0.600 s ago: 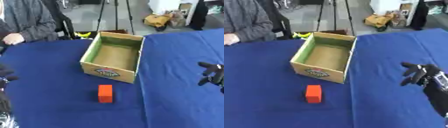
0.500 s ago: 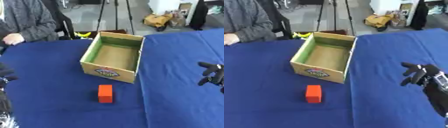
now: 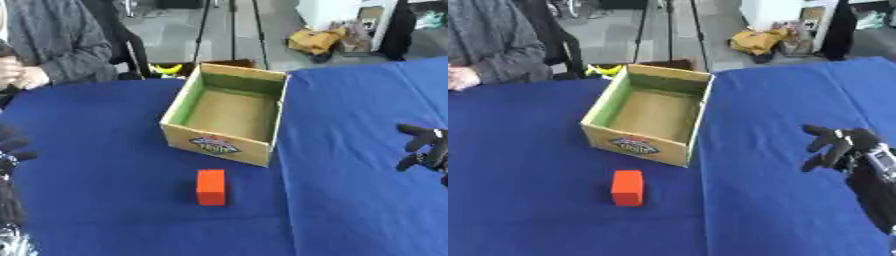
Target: Pick up objects on the table and place them in the box.
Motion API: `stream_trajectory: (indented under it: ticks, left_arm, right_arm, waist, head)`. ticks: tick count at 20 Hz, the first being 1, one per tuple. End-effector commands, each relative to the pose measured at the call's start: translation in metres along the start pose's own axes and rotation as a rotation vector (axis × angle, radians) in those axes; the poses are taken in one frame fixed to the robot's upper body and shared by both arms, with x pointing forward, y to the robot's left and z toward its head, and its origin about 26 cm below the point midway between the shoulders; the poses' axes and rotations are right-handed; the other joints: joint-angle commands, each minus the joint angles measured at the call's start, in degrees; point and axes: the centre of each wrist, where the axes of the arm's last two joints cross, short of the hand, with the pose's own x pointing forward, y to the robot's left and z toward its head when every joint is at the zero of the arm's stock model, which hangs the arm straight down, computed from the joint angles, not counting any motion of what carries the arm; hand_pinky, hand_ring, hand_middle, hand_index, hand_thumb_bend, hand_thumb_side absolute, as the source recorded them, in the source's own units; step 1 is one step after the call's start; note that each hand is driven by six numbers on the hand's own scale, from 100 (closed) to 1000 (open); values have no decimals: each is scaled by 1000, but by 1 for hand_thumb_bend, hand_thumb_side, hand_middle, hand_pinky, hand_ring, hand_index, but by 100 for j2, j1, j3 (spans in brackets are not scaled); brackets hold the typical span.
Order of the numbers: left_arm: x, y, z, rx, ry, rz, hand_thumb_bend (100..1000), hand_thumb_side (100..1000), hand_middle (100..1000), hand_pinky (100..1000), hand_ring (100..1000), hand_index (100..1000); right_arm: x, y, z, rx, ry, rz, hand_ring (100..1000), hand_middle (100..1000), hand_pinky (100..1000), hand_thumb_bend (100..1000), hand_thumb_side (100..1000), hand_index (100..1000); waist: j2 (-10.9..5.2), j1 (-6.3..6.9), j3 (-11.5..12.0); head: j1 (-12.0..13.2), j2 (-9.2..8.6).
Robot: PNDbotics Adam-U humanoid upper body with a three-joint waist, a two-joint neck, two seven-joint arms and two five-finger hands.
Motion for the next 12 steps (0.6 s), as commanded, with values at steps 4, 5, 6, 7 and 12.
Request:
stream_trajectory:
  ticks: [4, 5, 6, 7, 12]
  left_arm:
    - [22, 3, -20, -238, -87, -176, 515, 531, 644, 555, 646, 768]
    - [23, 1, -22, -286, -89, -208, 493, 532, 646, 556, 644, 771]
    - [23, -2, -25, -335, -88, -242, 483, 533, 648, 556, 643, 772]
    - [24, -5, -28, -381, -87, -276, 477, 546, 653, 560, 644, 777]
    - [28, -21, -48, -602, -105, -463, 478, 558, 665, 582, 649, 786]
  right_arm:
    - [8, -3, -2, 16, -23, 21, 917, 553, 528, 100, 848, 452]
    - [8, -3, -2, 19, -22, 21, 917, 553, 529, 100, 848, 452]
    - [8, -3, -2, 21, -20, 20, 917, 553, 529, 100, 848, 452]
    - [8, -3, -2, 25, -19, 19, 917, 553, 529, 100, 848, 452]
    - [8, -3, -3, 36, -19, 16, 917, 553, 529, 100, 844, 452]
  waist:
    - [-109, 5, -58]
    - [-123, 15, -75]
    - [-136, 22, -90]
    - [-146, 30, -106]
    - [-172, 32, -182]
  head:
    - [64, -73]
    - [78, -69]
    - [89, -65]
    - [102, -65]
    - [146, -68]
